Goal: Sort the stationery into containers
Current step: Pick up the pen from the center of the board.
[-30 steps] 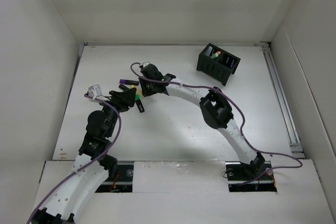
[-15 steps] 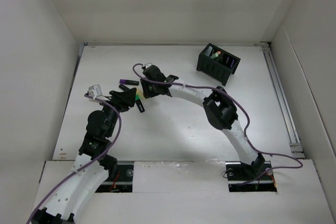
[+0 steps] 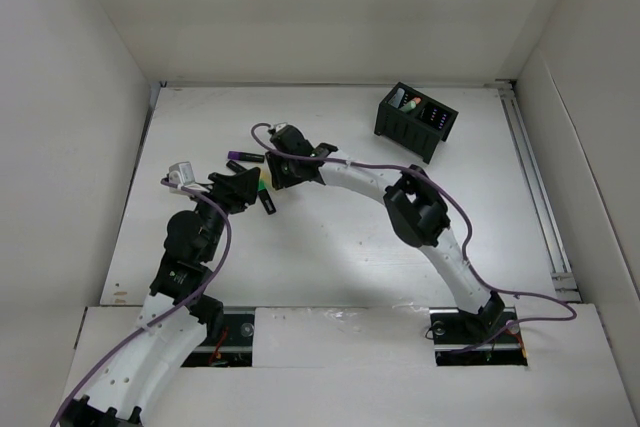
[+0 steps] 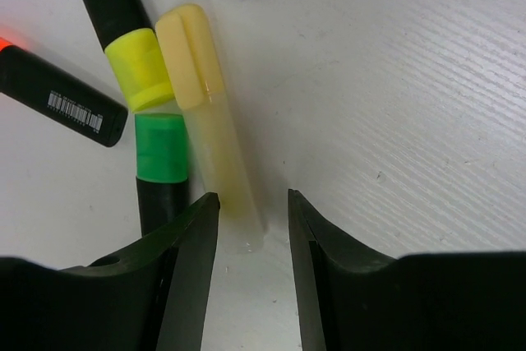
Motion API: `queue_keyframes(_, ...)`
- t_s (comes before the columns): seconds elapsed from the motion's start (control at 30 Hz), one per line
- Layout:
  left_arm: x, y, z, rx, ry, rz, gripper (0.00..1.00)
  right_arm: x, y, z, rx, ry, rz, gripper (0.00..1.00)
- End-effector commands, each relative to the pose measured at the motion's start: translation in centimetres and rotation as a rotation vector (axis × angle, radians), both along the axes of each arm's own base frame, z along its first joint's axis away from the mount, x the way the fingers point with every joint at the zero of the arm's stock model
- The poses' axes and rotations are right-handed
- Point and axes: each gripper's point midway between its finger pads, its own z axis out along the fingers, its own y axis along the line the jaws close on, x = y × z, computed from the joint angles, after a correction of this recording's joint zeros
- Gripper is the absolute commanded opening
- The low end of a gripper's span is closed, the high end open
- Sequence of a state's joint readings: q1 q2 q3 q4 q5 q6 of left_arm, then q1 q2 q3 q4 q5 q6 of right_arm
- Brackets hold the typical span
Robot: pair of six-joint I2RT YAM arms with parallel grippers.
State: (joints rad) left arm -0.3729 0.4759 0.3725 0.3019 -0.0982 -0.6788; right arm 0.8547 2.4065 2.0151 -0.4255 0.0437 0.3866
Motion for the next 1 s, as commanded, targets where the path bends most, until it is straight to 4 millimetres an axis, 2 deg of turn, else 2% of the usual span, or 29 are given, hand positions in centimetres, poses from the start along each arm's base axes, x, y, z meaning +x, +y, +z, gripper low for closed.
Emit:
queue_keyframes(0.0, 0.0, -0.2, 1.6, -0.014, -0.049, -0.010, 0.57, -1.2, 1.1, -0.3, 0.012, 0.015, 0.037, 0.45)
queue_keyframes(0.1, 0.1, -0.1, 1.3, -0.012, -0.040, -0.001, 0.57, -1.3, 1.1, -0.5, 0.017, 0.020, 0.043, 0.45)
queue_keyframes(0.17, 0.0, -0.3, 1.9, -0.014, -0.051, -0.013, 0.57, -1.5, 0.6, -0.8, 0.005, 0.027, 0.028, 0.40)
queue_keyframes(0.23, -0.1, -0.2, 1.6, -0.014, -0.051, -0.013, 0.57, -1.8, -0.3, -1.5, -0.015, 0.031, 0.006, 0.34)
queue_keyframes(0.27, 0.0, 0.1, 1.6, -0.016, -0.050, 0.003, 0.57, -1.3, -0.9, -1.5, -0.036, 0.002, -0.027, 0.32)
queue_keyframes(0.3, 0.0, 0.1, 1.6, -0.016, -0.050, 0.003, 0.57, -1.4, -1.7, -2.3, -0.060, -0.001, -0.042, 0.30)
queue_keyframes(0.33, 0.0, 0.1, 1.6, -0.016, -0.050, 0.003, 0.57, -1.3, -2.1, -1.5, -0.054, -0.016, -0.066, 0.28)
queue_keyframes(0.4, -0.1, -0.3, 1.6, -0.014, -0.051, -0.021, 0.57, -1.1, -3.1, -1.1, -0.062, -0.037, -0.112, 0.23)
queue_keyframes(0.43, -0.1, -0.3, 1.6, -0.014, -0.051, -0.021, 0.57, -1.2, -4.0, -0.7, -0.052, -0.037, -0.129, 0.23)
queue_keyframes(0.5, 0.1, -0.2, 1.7, -0.016, -0.054, -0.012, 0.57, -1.5, -4.5, -0.1, -0.032, -0.040, -0.155, 0.20)
queue_keyframes(0.53, 0.1, -0.3, 1.2, -0.012, -0.045, -0.012, 0.57, -1.5, -5.8, -0.7, -0.050, -0.035, -0.173, 0.20)
queue_keyframes(0.57, 0.2, -0.3, 1.5, -0.012, -0.045, -0.012, 0.57, -1.5, -6.0, 0.6, -0.026, -0.050, -0.192, 0.19)
queue_keyframes(0.67, 0.1, -0.8, 1.7, -0.010, -0.046, -0.038, 0.57, -2.2, -7.2, 0.9, -0.025, -0.047, -0.225, 0.18)
queue_keyframes(0.7, 0.2, -0.8, 1.4, -0.010, -0.046, -0.038, 0.57, -2.3, -7.5, 0.6, -0.025, -0.039, -0.248, 0.18)
queue_keyframes(0.73, 0.2, -0.7, 1.4, -0.020, -0.043, -0.029, 0.57, -2.1, -7.5, 1.3, -0.018, -0.053, -0.256, 0.18)
queue_keyframes(0.77, 0.2, -0.7, 1.4, -0.020, -0.043, -0.029, 0.57, -2.5, -7.9, 0.7, -0.030, -0.036, -0.264, 0.18)
queue_keyframes(0.83, 0.1, -1.0, 1.4, -0.018, -0.044, -0.049, 0.57, -2.3, -7.9, 2.0, -0.008, -0.051, -0.282, 0.19)
queue_keyframes(0.87, 0.1, -1.0, 1.4, -0.018, -0.044, -0.049, 0.57, -2.3, -8.2, 1.9, -0.013, -0.048, -0.300, 0.22)
queue_keyframes(0.93, 0.1, -0.8, 1.4, -0.019, -0.044, -0.040, 0.57, -2.2, -8.1, 3.1, 0.007, -0.061, -0.300, 0.33)
queue_keyframes(0.97, 0.3, -0.5, 1.4, -0.020, -0.043, -0.022, 0.57, -1.5, -8.1, 3.7, 0.013, -0.075, -0.300, 0.37)
